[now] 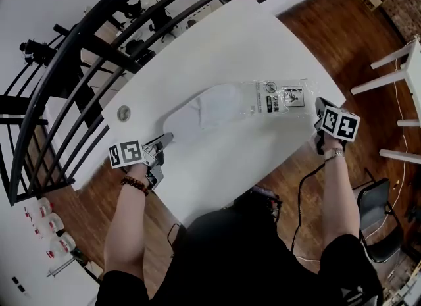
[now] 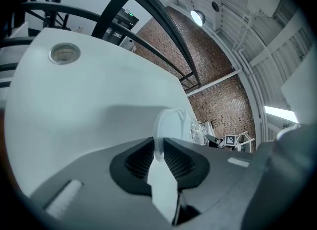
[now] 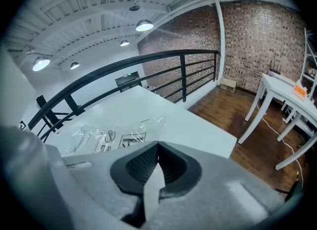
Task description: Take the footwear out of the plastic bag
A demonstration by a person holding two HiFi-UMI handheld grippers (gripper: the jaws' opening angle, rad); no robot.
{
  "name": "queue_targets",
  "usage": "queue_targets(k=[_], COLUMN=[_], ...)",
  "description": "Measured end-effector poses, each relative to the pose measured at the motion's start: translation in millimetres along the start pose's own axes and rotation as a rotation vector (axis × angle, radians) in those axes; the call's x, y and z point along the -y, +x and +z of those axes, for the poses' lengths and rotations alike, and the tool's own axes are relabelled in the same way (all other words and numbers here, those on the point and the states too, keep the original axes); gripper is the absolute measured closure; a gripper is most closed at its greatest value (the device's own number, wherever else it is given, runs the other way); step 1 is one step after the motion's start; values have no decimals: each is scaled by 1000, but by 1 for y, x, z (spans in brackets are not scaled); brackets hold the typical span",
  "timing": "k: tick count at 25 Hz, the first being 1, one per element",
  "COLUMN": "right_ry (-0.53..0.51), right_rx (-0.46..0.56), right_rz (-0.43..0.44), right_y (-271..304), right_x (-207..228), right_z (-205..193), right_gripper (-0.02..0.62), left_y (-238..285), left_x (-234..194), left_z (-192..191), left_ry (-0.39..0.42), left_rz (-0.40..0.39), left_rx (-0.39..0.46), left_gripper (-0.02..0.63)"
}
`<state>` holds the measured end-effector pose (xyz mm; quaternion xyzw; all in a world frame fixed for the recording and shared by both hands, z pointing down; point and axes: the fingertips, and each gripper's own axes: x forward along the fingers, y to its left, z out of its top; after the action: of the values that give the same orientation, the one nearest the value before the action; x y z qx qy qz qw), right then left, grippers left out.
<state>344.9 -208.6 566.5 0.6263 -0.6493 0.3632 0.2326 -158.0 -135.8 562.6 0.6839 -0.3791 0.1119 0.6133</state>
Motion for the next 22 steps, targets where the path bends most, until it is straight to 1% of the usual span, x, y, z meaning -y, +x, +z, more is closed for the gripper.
queue_targets(k=[9, 14, 22], right_ry=[43, 51, 60], right_rx=[22, 27, 29], right_rz=[-46, -63, -89], right_y=[-10, -16, -15], right_x=[5, 0, 7], right_z=[-3, -3, -8], right_gripper=[603, 603, 602], left_y=[-26, -40, -44], left_x=[-18, -26, -37], left_z=[1, 4, 5], left_ry=[-22, -38, -56], left_rz=[11, 12, 21], left_rx=[36, 55, 83], left_gripper=[525, 525, 525])
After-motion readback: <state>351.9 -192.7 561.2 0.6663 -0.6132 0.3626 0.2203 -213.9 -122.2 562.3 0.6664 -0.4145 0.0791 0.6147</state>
